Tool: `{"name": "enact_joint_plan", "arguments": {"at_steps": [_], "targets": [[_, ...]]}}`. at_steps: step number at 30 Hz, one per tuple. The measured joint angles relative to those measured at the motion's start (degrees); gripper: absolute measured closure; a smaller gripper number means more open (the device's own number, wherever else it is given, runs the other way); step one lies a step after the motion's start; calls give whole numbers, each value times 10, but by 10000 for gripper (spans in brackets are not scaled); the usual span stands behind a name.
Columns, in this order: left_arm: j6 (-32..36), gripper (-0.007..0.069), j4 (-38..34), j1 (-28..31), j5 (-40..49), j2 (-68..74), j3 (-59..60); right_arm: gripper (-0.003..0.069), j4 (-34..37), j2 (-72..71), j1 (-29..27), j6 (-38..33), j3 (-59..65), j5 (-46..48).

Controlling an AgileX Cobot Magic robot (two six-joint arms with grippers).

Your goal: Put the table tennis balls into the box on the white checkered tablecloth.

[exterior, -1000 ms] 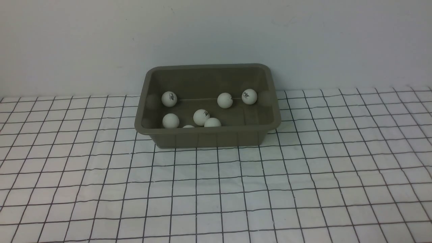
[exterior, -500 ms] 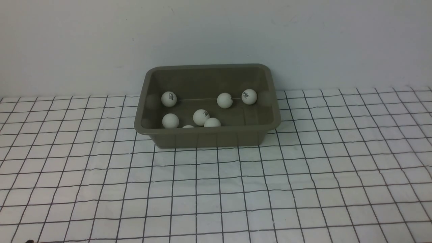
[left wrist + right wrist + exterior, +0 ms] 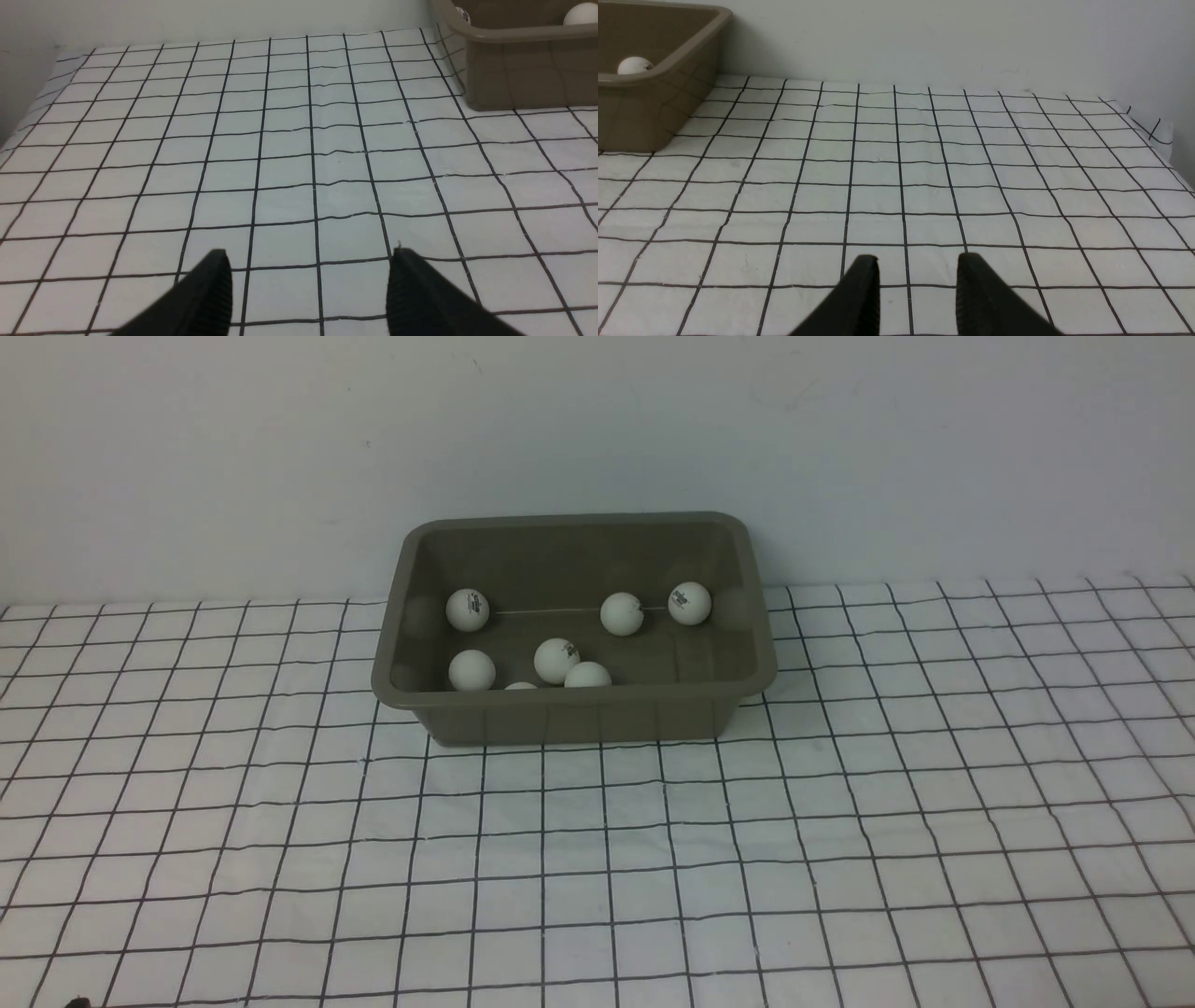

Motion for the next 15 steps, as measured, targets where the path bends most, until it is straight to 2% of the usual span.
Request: {"name": "enact_joint_plan", "arguments": {"at_steps": [15], "targets": [[0, 220, 5, 0, 0, 0, 0, 435, 0, 0, 0, 0, 0, 0]]}}
